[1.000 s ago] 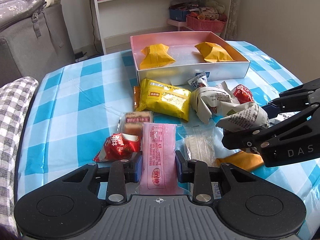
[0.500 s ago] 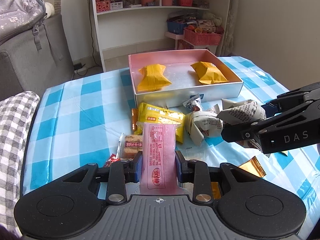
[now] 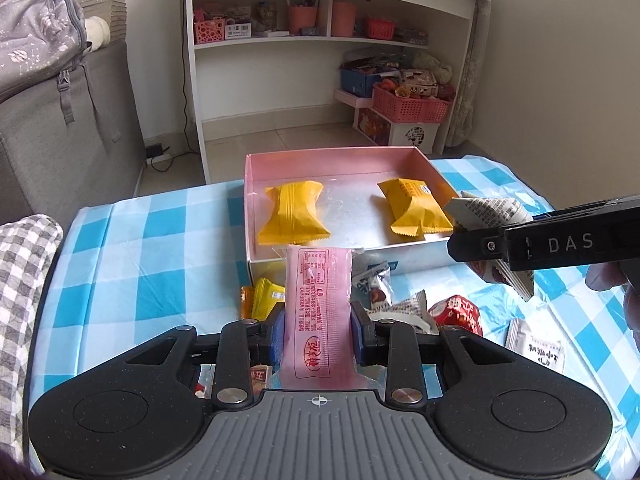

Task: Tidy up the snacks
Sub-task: 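Carry the pink bar and white packet into the box and release both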

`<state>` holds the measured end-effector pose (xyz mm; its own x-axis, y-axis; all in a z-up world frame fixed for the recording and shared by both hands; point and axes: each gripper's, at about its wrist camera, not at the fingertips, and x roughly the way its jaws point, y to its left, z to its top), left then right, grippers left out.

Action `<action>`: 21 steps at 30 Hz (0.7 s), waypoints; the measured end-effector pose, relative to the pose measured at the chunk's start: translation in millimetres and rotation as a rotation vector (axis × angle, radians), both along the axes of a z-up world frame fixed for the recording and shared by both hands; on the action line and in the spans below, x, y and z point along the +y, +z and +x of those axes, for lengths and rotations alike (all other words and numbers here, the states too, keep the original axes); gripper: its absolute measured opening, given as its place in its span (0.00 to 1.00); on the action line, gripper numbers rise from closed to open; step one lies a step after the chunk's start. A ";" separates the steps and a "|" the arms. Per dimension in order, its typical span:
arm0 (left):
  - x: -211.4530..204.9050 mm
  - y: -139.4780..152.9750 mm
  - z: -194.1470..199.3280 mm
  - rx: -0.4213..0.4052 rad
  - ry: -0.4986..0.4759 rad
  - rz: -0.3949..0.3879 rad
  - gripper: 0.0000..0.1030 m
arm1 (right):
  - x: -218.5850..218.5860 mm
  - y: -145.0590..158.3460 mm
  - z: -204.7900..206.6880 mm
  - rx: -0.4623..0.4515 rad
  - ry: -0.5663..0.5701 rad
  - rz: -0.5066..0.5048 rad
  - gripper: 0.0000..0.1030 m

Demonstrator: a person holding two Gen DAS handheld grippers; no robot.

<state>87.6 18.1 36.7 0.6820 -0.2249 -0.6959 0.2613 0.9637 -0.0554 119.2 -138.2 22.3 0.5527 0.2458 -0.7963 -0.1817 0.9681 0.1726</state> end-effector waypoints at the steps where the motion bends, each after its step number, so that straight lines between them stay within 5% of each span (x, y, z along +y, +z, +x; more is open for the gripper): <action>1: -1.1 0.3 3.9 0.000 0.005 -0.003 0.29 | -2.4 0.1 3.5 -0.004 -0.017 0.000 0.48; 10: -15.4 -5.3 66.0 0.017 0.016 -0.031 0.29 | -14.5 -0.6 47.6 -0.021 -0.070 0.042 0.48; 21: -58.0 -36.4 125.0 0.062 -0.020 -0.045 0.29 | -28.5 -30.6 112.0 -0.023 -0.096 -0.028 0.48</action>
<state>212.5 -39.9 0.3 0.6331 -0.2704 -0.7253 0.2754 0.9544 -0.1154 231.2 -166.7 -8.3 0.5906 0.1690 -0.7891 -0.0914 0.9855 0.1426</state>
